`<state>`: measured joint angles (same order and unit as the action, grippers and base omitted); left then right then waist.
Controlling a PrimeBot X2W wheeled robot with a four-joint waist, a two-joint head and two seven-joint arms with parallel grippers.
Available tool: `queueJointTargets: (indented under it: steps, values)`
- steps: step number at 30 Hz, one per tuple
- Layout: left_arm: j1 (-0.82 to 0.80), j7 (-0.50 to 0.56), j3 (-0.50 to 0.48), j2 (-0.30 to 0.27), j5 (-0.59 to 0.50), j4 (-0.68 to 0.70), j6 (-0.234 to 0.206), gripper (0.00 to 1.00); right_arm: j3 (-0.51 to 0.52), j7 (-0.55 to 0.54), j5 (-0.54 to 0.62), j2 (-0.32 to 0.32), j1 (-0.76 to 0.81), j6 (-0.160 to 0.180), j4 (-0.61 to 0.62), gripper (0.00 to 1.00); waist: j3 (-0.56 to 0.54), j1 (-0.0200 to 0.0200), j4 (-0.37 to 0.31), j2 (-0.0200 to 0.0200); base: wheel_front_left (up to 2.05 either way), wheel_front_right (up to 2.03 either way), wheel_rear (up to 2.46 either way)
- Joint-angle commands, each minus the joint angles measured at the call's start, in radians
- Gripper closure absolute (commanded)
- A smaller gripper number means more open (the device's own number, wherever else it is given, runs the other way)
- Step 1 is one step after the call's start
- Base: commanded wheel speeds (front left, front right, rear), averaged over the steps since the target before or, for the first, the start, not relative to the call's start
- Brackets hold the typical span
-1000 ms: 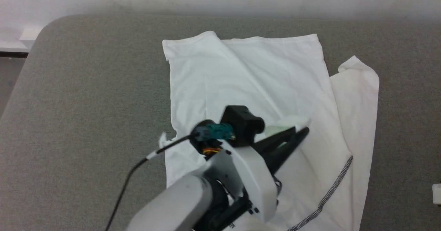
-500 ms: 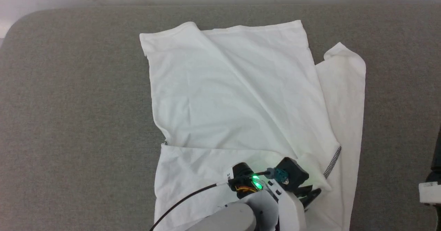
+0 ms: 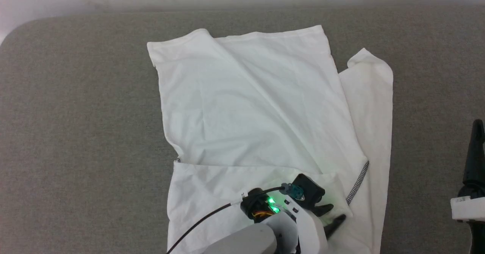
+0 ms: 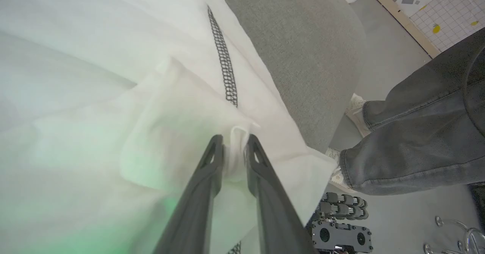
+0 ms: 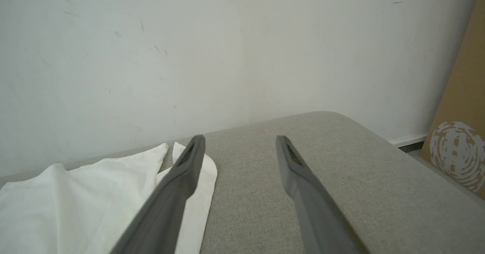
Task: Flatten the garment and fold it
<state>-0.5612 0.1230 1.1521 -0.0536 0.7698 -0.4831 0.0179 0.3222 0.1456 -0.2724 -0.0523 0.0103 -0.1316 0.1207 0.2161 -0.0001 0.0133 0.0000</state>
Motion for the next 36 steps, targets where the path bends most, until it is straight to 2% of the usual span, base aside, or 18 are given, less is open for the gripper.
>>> queueJointTargets:
  steps: [1,6,9,11,13,17,22,25,28,31,34,36]
  values:
    - [-0.014,0.0,0.007,0.003,0.031,0.014,0.005,0.0,0.003,0.006,0.003,0.002,0.002,0.001,-0.002,0.0,-0.016,0.0001,0.018,0.0,0.0,0.0,0.0]
    - [-0.03,-0.022,-0.017,0.003,0.177,0.117,0.008,0.0,0.007,-0.007,0.009,0.002,0.013,0.001,0.008,0.0,-0.033,0.0001,0.047,0.0,0.0,0.0,0.0]
    - [-0.068,-0.09,-0.083,0.003,0.202,0.173,-0.017,0.0,0.011,-0.016,0.012,0.002,0.016,0.001,0.021,0.0,-0.038,0.0001,0.061,0.0,0.0,0.0,0.0]
    - [-0.099,-0.149,-0.136,-0.025,0.18,0.21,-0.038,0.0,0.015,-0.021,0.013,0.002,0.019,0.001,0.028,0.0,-0.041,0.0001,0.068,0.0,0.0,0.0,0.0]
    - [-0.119,-0.221,-0.195,-0.082,0.145,0.255,-0.07,0.0,0.016,-0.024,0.012,0.002,0.022,0.001,0.034,0.0,-0.044,0.0001,0.072,0.0,0.0,0.0,0.0]
    - [-0.091,-0.329,-0.319,-0.238,0.097,0.36,-0.155,0.0,0.01,-0.023,0.005,0.002,0.025,0.001,0.035,0.0,-0.05,0.0001,0.067,0.0,0.0,0.0,0.0]
    - [0.045,-0.379,-0.502,-0.439,0.038,0.533,-0.263,0.0,0.0,-0.009,-0.008,0.002,0.029,0.001,0.023,0.0,-0.052,0.0001,0.057,0.0,0.0,0.0,0.0]
    - [0.177,-0.384,-0.63,-0.504,-0.016,0.64,-0.32,0.0,-0.007,0.002,-0.015,0.002,0.032,0.001,0.01,0.0,-0.053,0.0001,0.053,0.0,0.0,0.0,0.0]
    - [0.326,-0.384,-0.749,-0.519,-0.089,0.712,-0.343,0.0,-0.016,0.013,-0.023,0.002,0.034,0.001,-0.005,0.0,-0.053,0.0001,0.053,0.0,0.0,0.0,0.0]
    - [0.461,-0.384,-0.863,-0.479,-0.168,0.765,-0.342,0.0,-0.032,0.024,-0.032,0.002,0.037,0.001,-0.022,0.0,-0.056,0.0001,0.051,0.0,0.0,0.0,0.0]
    - [0.58,-0.385,-0.953,-0.419,-0.253,0.79,-0.311,0.0,-0.05,0.036,-0.048,0.002,0.047,0.001,-0.044,0.0,-0.062,0.0001,0.052,0.0,0.0,0.0,0.0]
    - [0.645,-0.385,-0.982,-0.382,-0.305,0.784,-0.276,0.0,-0.061,0.045,-0.06,0.002,0.055,0.001,-0.06,0.0,-0.065,0.0001,0.053,0.0,0.0,0.0,0.0]
